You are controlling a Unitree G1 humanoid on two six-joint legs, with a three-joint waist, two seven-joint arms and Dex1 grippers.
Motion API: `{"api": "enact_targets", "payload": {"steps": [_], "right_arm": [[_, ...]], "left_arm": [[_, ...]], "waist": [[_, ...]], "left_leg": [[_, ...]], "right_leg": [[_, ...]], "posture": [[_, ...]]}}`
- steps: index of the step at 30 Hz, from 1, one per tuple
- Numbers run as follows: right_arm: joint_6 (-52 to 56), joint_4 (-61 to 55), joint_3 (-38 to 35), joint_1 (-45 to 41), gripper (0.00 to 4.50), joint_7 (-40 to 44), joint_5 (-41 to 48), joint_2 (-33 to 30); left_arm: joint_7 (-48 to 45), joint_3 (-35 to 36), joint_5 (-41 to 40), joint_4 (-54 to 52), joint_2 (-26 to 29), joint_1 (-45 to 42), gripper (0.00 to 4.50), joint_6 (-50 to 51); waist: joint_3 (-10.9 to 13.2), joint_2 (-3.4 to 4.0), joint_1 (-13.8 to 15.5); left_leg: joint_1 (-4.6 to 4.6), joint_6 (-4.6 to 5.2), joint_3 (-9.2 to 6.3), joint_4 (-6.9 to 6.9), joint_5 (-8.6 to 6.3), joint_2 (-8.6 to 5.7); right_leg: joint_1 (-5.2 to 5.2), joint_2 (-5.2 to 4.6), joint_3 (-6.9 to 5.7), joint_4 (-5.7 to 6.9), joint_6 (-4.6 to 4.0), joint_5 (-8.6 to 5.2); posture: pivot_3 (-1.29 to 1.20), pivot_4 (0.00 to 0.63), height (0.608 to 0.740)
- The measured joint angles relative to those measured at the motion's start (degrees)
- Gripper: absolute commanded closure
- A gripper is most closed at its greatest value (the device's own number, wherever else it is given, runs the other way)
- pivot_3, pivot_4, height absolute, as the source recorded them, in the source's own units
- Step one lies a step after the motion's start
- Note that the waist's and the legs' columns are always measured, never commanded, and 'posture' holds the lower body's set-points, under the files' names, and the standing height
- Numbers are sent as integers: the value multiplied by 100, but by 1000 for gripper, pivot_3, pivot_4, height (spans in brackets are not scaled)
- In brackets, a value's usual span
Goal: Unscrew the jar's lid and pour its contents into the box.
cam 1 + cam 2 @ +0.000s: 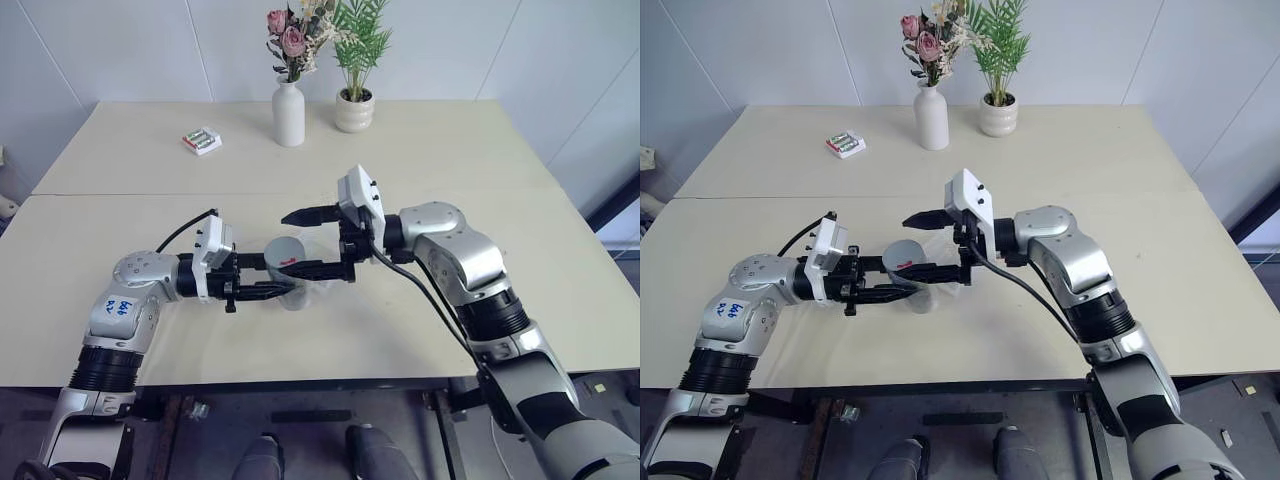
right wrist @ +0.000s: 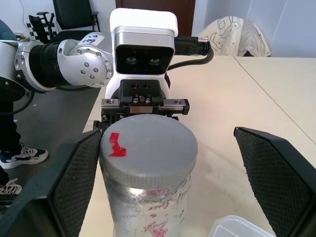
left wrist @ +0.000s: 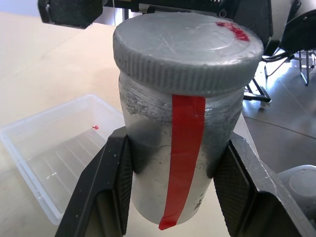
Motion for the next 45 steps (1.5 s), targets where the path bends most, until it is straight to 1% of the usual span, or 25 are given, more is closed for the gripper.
{"api": "enact_targets", "payload": {"steps": [4, 7, 11, 16, 20, 23, 26, 33, 45], "right_arm": [[-125, 126, -123, 27, 30, 73, 10, -290], [-139, 401, -524, 74, 30, -36, -83, -635], [-96, 391, -665, 194, 30, 116, -21, -766], [275, 186, -786, 242, 30, 314, 264, -848], [735, -301, -802, 242, 30, 330, 696, -635], [893, -652, -704, 241, 30, 149, 805, -278], [880, -704, -448, 236, 30, -55, 687, -26], [858, -674, -39, 232, 30, -353, 317, 256], [844, -315, 73, 135, 30, -517, 43, 491]], "left_arm": [[12, 76, 13, 57, 7, -7, 2576, 2], [-148, 41, 0, -8, 7, 1, 2576, -15], [-185, 30, 1, -16, -14, 3, 2576, -15], [-202, 29, 1, -15, -14, 4, 2576, -16], [-209, 29, 1, -15, -14, 4, 2576, -16], [-212, 29, 1, -15, -17, 2, 2576, -17], [-211, 26, 2, -16, -26, 2, 2576, -17], [-212, 20, 1, -15, -36, 2, 2576, -16], [-189, -13, 2, -15, -75, 0, 2576, -8]], "waist": [[0, 0, 11], [0, 0, 24], [0, 0, -8], [2, 4, -9], [2, 4, -7], [2, 4, -7], [2, 4, 7], [2, 4, 6], [2, 4, 5]], "left_leg": [[0, 0, 0, 1, 0, -1], [-1, 0, 1, 0, 0, -5], [0, 0, 4, -3, 0, -2], [0, 1, 3, 0, 0, 0], [0, 0, 2, 0, 0, -1], [0, 0, 1, 0, 0, 0], [0, 0, 1, 2, 0, -2], [-1, 0, 0, 1, 0, -2], [-1, 0, -1, 0, 0, -2]], "right_leg": [[1, -1, 0, -1, 0, 0], [2, -5, 0, -5, 1, 0], [1, -1, 3, -4, 2, -1], [0, 1, 3, 1, 2, -1], [1, 0, 3, 1, 2, -1], [1, 0, 2, 1, 2, -1], [1, -1, 1, 1, 2, -1], [0, -2, 1, 0, 2, -1], [0, -2, 0, 0, 2, -1]], "posture": [[0, 150, 740], [0, 150, 740], [0, 150, 740], [0, 150, 740], [0, 150, 740], [0, 150, 740], [0, 150, 740], [0, 150, 740], [0, 150, 740]]}}
